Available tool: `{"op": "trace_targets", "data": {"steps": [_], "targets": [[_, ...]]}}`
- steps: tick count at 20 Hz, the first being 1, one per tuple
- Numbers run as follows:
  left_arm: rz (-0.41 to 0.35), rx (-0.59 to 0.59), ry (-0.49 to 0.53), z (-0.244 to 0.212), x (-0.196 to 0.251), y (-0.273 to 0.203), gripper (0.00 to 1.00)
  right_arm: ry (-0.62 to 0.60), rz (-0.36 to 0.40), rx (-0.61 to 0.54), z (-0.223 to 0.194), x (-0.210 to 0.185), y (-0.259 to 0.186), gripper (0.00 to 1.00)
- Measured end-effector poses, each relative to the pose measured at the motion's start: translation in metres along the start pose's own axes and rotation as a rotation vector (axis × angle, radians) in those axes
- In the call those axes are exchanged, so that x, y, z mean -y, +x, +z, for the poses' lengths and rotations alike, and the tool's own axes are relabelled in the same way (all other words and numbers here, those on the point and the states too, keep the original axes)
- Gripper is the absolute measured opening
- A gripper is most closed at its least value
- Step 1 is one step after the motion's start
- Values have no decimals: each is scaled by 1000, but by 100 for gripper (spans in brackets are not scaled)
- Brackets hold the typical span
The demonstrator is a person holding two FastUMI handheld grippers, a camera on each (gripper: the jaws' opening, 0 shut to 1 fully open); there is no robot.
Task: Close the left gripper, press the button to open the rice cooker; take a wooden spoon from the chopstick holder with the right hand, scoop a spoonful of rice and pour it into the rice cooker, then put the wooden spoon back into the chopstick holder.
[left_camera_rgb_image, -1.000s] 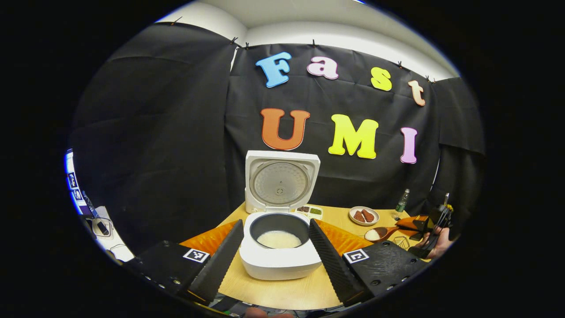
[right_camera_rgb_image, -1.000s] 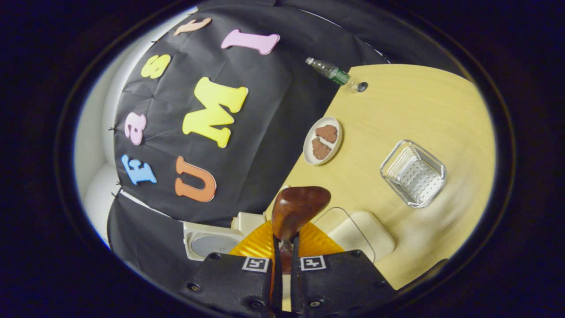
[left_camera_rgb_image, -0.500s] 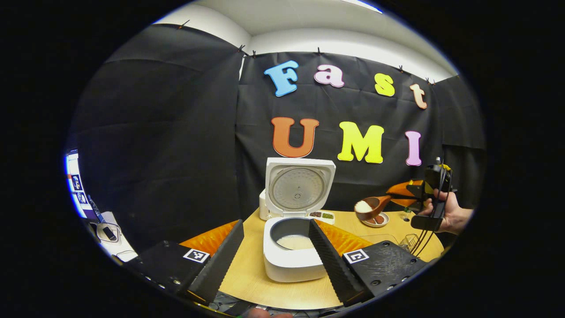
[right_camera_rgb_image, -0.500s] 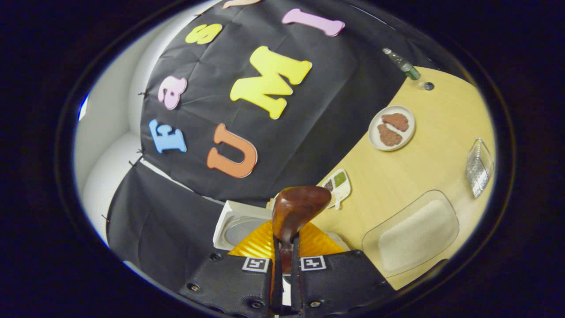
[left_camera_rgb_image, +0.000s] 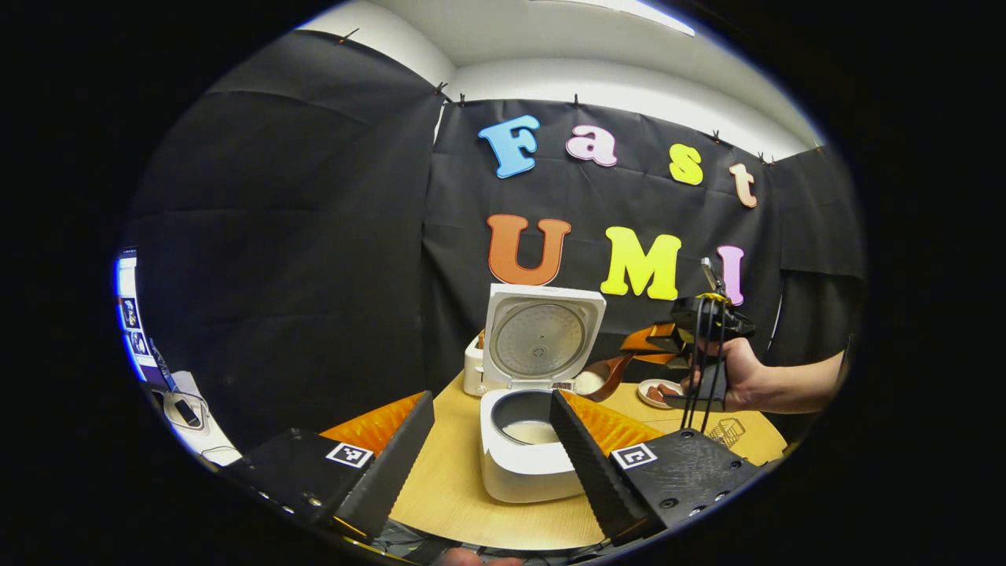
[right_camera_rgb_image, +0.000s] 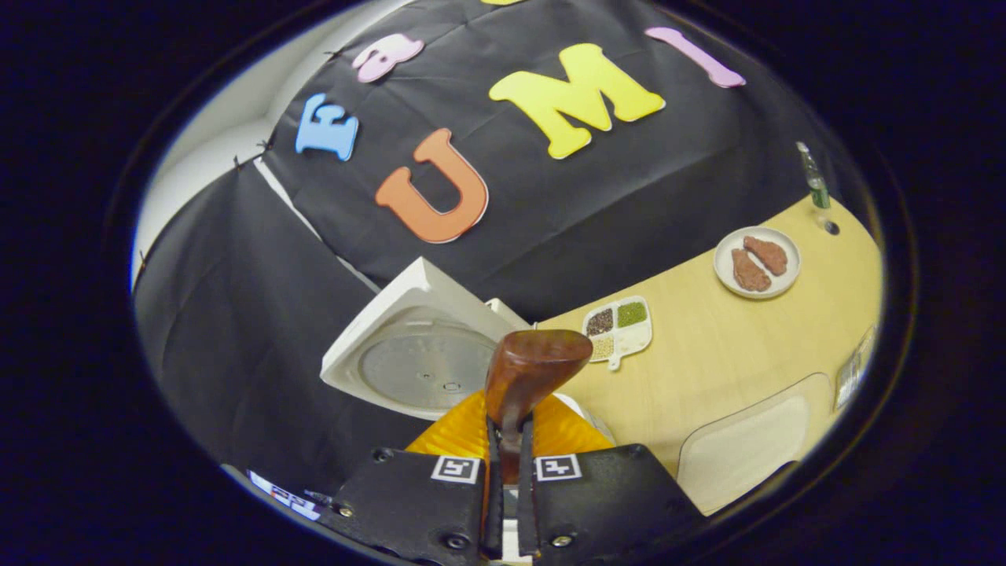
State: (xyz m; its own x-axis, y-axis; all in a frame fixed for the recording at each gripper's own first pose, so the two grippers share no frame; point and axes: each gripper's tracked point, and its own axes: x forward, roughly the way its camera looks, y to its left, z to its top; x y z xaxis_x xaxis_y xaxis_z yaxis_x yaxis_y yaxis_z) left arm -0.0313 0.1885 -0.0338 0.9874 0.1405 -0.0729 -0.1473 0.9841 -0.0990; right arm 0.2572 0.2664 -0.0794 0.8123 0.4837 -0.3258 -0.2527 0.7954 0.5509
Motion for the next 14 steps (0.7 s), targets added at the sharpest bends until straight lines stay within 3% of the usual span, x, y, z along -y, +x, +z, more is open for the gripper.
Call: {"op": "trace_targets", "data": {"steps": [7,14], "targets": [[12,8,-10,0,-11,-3,95,-227,-81,-5,-5,-7,14,12],[24,-5,-40,-14,-12,-9,95,-559,-78,26,-11,-40,16,12]]}}
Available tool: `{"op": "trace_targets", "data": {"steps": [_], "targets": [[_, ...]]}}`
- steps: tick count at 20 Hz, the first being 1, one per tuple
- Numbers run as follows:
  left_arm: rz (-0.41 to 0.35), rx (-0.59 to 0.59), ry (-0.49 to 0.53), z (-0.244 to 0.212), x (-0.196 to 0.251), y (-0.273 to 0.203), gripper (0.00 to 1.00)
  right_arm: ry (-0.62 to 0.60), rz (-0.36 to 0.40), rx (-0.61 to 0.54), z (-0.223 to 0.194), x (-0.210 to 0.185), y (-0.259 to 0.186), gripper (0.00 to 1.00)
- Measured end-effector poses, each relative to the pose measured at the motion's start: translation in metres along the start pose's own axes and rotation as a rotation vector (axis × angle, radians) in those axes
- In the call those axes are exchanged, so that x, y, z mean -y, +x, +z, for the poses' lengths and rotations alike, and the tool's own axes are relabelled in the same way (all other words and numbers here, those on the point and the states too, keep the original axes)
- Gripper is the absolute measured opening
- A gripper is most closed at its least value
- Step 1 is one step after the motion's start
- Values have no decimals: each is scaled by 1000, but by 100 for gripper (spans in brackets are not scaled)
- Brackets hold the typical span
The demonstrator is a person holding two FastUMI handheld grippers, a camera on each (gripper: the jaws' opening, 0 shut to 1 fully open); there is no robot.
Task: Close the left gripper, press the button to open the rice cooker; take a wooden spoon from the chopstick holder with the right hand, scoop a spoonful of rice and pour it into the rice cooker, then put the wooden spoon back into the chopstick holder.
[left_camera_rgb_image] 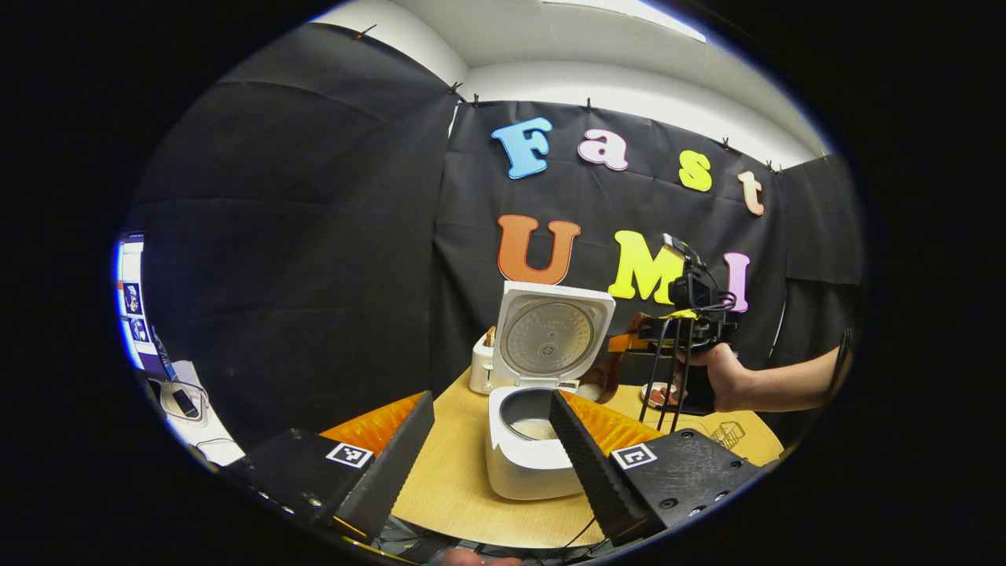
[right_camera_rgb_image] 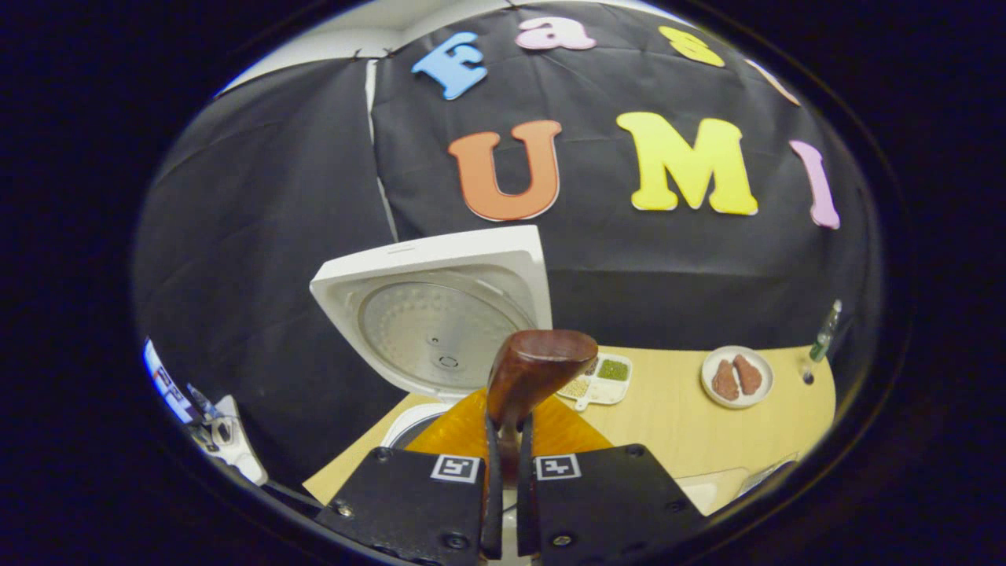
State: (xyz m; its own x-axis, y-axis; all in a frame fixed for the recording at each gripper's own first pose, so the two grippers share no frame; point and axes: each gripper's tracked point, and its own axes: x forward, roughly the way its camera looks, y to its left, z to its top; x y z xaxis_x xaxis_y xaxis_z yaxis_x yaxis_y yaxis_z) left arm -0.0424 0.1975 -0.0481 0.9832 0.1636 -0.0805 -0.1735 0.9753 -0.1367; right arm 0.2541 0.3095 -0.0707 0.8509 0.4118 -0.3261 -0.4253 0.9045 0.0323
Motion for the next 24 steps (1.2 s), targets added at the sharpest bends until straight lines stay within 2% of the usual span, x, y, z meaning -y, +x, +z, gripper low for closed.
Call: {"op": "trace_targets", "data": {"steps": [7,11,14,18,24], "targets": [[-17,-29,-20,-15,11,-5,95,-341,35,58,14,-36,-6,12],[-25,-13,-13,-9,15,-5,95,-558,51,122,20,-58,-18,12],[-31,-4,-15,-10,19,-1,95,-663,77,163,22,-72,-29,12],[-45,-2,-15,-11,27,6,95,-636,93,180,26,-75,-31,12],[-42,9,-15,-6,38,10,95,-416,115,193,45,-55,-50,12]]}}
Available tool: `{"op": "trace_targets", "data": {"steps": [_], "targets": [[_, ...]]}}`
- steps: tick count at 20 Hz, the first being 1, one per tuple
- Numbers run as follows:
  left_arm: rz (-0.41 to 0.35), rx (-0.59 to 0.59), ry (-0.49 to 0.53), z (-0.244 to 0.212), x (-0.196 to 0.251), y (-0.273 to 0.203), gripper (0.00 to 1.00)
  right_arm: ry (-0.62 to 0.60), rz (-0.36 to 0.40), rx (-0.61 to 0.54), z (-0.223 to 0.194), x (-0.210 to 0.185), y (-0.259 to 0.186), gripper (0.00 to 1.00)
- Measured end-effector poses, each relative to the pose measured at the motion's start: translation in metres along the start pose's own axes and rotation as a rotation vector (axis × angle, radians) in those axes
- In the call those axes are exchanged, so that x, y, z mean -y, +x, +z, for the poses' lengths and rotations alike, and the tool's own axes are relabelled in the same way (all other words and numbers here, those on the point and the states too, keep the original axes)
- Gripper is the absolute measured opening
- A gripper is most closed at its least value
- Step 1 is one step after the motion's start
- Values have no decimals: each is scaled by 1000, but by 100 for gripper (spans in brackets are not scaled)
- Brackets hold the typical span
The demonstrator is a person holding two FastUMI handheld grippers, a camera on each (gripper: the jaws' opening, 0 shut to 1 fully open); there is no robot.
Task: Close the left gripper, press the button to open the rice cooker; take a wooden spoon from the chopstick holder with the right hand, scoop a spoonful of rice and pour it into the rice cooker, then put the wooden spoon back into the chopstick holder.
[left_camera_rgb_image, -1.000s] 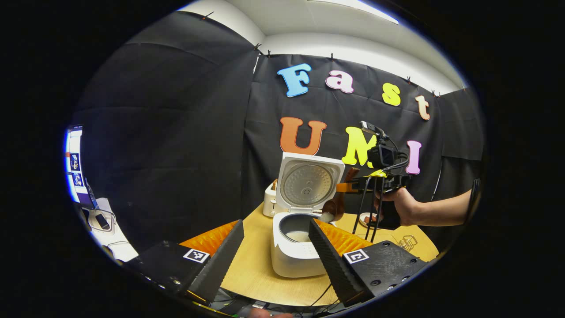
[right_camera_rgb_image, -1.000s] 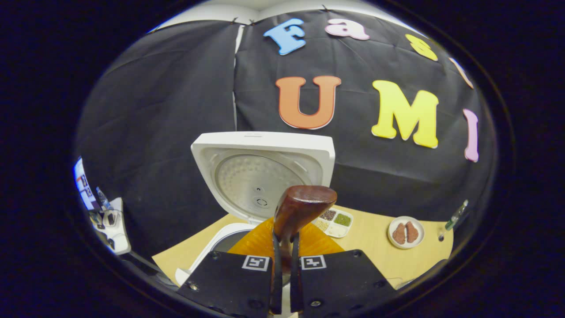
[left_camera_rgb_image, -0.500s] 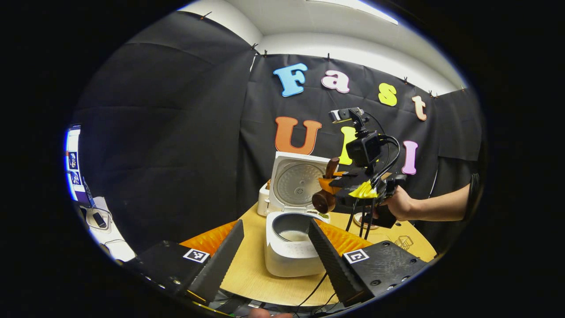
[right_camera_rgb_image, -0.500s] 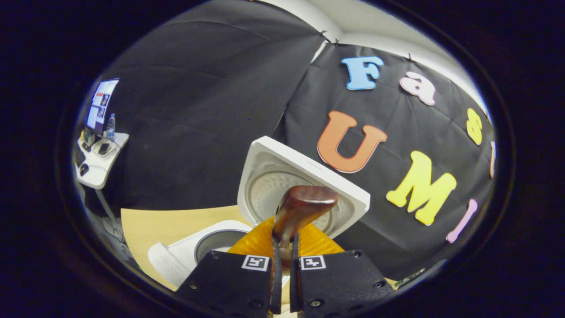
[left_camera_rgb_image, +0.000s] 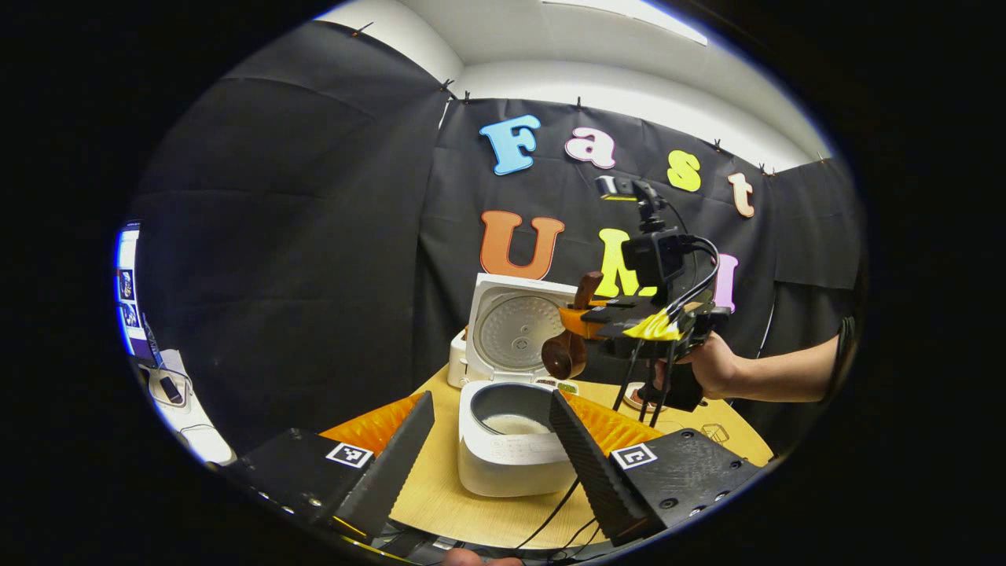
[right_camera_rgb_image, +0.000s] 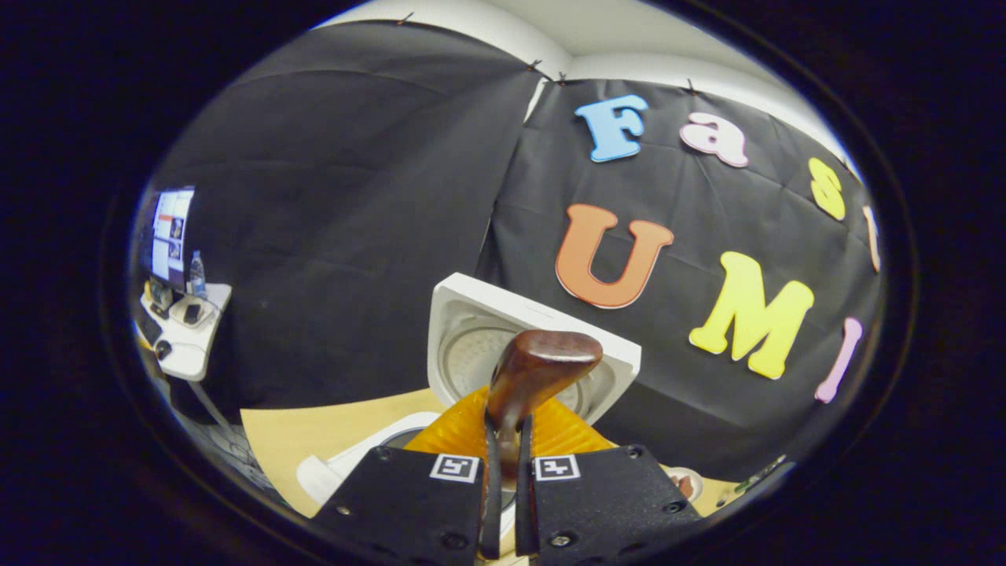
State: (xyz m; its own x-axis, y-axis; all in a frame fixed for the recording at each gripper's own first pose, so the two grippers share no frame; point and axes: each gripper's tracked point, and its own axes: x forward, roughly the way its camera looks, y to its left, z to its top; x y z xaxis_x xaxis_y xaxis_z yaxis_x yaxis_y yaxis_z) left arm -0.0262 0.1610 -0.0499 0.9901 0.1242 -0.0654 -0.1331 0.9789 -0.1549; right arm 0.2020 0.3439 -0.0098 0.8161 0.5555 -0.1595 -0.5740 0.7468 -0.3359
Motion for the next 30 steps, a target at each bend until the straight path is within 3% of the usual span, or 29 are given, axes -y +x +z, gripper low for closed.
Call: {"op": "trace_targets", "data": {"steps": [9,15,19,23,27,30], "targets": [[-22,15,6,14,35,27,95,433,-2,45,9,103,-85,12],[-71,3,20,17,75,51,95,745,-150,57,-42,201,-180,12],[-98,-9,26,17,99,67,95,824,-333,38,-103,269,-245,12],[-123,-24,26,17,118,82,95,883,-482,6,-165,308,-299,12],[-121,-30,36,22,132,88,95,904,-559,-59,-223,330,-320,12],[-118,-43,48,24,142,92,95,901,-576,-118,-265,339,-314,12]]}}
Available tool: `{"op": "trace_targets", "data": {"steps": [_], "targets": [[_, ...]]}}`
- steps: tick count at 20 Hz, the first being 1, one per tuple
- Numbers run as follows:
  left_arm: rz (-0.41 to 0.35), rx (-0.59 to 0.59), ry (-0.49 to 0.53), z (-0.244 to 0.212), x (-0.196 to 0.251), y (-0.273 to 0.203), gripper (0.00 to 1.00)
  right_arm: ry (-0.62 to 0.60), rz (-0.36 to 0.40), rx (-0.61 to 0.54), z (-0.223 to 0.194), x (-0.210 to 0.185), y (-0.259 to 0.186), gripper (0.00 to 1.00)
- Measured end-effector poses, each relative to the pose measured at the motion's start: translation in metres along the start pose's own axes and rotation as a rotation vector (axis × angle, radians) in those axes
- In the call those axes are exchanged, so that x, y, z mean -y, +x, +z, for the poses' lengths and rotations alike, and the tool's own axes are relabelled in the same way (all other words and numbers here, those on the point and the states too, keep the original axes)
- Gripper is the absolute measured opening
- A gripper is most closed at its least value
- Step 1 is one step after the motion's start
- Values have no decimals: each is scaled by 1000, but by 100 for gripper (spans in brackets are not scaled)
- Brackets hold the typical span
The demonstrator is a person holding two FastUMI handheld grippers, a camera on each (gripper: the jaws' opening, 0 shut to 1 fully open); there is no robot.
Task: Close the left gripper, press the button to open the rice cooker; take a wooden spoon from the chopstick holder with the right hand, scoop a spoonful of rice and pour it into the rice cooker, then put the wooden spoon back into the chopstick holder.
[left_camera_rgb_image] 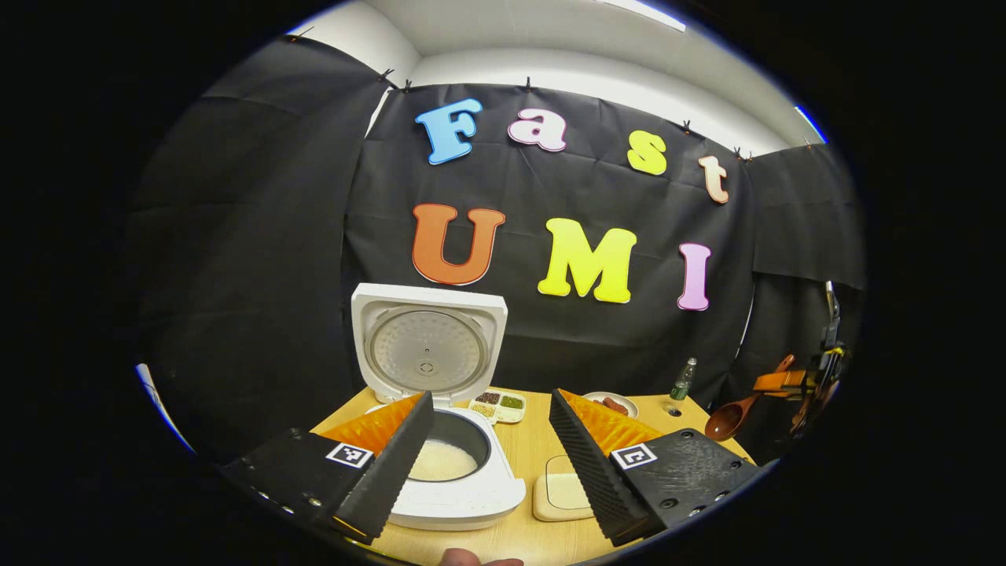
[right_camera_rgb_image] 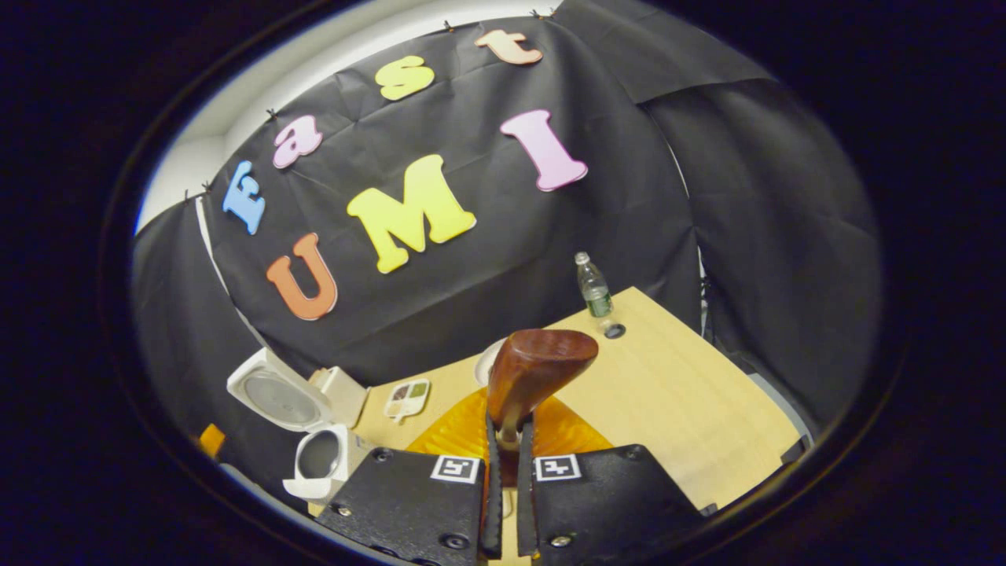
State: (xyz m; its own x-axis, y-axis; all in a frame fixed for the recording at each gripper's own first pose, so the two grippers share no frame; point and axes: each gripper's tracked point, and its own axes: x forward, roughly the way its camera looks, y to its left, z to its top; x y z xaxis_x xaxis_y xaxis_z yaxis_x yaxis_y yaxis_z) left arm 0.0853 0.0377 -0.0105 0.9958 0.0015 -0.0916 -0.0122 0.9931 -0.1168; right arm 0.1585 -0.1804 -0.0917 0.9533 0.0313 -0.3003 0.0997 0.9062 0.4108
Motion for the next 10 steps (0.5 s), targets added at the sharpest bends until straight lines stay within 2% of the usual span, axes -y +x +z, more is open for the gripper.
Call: {"op": "trace_targets", "data": {"steps": [7,10], "targets": [[33,-39,36,2,9,-2,95,-24,-47,-97,-49,41,59,12],[67,-76,31,-6,4,-6,95,-65,-45,-124,-66,44,77,13]]}}
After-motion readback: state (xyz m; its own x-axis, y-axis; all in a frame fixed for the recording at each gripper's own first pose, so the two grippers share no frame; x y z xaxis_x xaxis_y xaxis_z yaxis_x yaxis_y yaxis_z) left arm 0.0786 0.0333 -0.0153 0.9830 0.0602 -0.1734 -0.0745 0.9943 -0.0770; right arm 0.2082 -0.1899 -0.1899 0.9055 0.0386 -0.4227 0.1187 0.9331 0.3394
